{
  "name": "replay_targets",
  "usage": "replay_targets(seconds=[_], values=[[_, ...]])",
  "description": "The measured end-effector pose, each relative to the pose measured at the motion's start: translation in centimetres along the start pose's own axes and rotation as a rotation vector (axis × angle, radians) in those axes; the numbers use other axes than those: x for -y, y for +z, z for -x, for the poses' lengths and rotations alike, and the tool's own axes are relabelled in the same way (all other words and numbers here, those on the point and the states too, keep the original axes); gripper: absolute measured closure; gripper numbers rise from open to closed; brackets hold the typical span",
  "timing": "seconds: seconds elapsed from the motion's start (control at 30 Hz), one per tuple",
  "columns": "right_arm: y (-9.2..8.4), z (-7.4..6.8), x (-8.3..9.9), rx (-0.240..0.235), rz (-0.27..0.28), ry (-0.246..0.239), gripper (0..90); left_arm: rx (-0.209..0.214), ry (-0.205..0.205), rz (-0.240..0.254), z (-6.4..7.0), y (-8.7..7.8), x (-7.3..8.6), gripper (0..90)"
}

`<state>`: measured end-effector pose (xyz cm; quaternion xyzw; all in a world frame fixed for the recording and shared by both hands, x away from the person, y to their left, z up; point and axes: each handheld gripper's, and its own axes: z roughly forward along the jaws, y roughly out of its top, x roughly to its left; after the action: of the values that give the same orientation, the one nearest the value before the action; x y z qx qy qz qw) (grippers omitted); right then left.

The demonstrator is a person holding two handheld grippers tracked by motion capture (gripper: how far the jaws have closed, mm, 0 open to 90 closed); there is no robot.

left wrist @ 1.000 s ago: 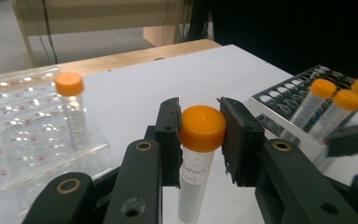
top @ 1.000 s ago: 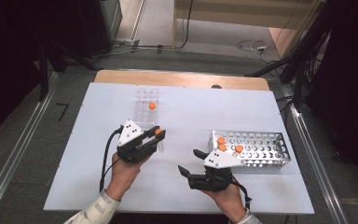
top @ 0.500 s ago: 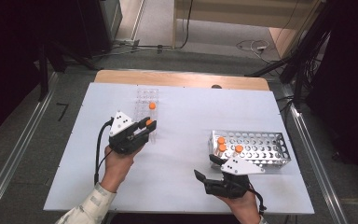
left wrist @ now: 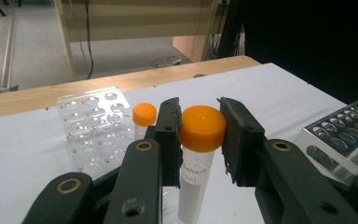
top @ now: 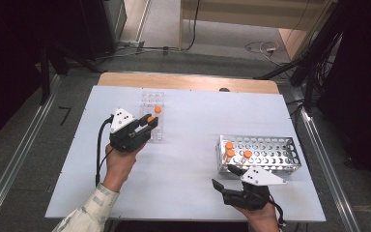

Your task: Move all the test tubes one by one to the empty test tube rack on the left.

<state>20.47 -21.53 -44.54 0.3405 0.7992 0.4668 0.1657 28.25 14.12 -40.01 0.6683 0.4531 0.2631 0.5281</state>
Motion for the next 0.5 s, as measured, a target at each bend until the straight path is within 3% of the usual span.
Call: replay_targets(seconds=[0.5], values=[[-1.4,1.1,1.2,0.031,0.0,0.027,26.9,-0.075,-0.001,0.026,-1.3,1.1,-1.8,70.0]])
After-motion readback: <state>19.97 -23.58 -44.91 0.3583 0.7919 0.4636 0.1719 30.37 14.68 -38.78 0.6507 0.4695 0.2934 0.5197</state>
